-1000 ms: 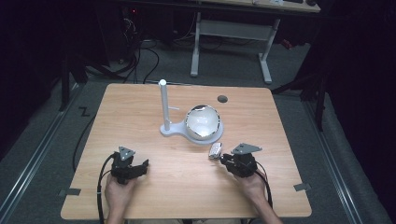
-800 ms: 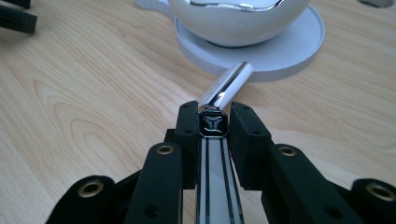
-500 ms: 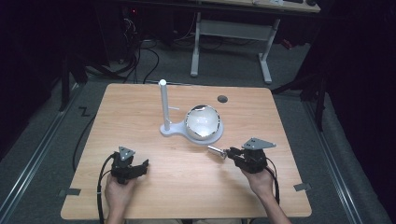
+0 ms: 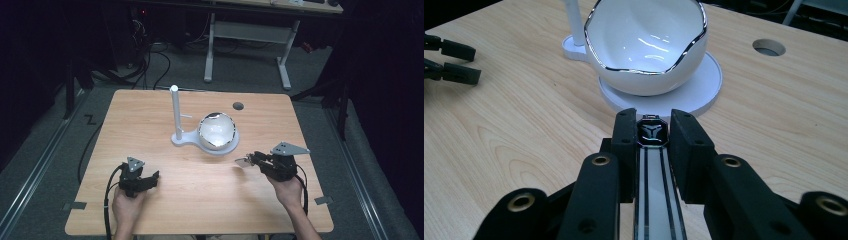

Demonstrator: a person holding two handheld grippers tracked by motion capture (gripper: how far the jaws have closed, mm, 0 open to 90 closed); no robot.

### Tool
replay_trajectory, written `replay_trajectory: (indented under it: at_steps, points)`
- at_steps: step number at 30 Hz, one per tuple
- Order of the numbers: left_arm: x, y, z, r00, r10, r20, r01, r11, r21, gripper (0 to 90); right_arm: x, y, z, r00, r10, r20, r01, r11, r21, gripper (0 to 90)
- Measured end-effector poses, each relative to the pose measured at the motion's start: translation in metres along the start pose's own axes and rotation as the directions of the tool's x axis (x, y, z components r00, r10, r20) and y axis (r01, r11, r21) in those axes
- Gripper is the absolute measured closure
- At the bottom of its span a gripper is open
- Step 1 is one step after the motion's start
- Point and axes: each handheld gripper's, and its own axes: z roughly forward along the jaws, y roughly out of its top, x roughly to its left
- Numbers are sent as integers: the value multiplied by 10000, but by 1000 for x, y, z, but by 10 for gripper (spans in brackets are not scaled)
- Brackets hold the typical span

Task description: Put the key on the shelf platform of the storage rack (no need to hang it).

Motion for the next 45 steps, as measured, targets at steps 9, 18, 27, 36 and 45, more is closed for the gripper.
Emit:
replay_trajectory:
  at_steps: [9, 18, 27, 36, 45]
  points:
    - [0, 0, 0, 10000, 8, -15, -8, 10000, -2, 252, -3, 9, -7, 9999, -33, -158, 29, 9998, -208, 746]
    - [0, 0, 0, 10000, 5, -19, -5, 10000, -3, 253, -5, 17, -10, 9994, -68, -340, 55, 9992, -393, 746]
    - [-1, 0, 0, 10000, 15, -48, -15, 10000, 3, 253, -5, 33, -9, 9981, -222, -575, 191, 9984, -537, 746]
    - [0, 0, 0, 10000, -1, -20, 1, 10000, -6, 252, -3, 52, -5, 9965, -437, -716, 391, 9971, -646, 746]
    - [0, 0, 0, 10000, -59, -16, 59, 10000, -27, 254, 1, 71, -3, 9940, -721, -822, 661, 9951, -742, 746]
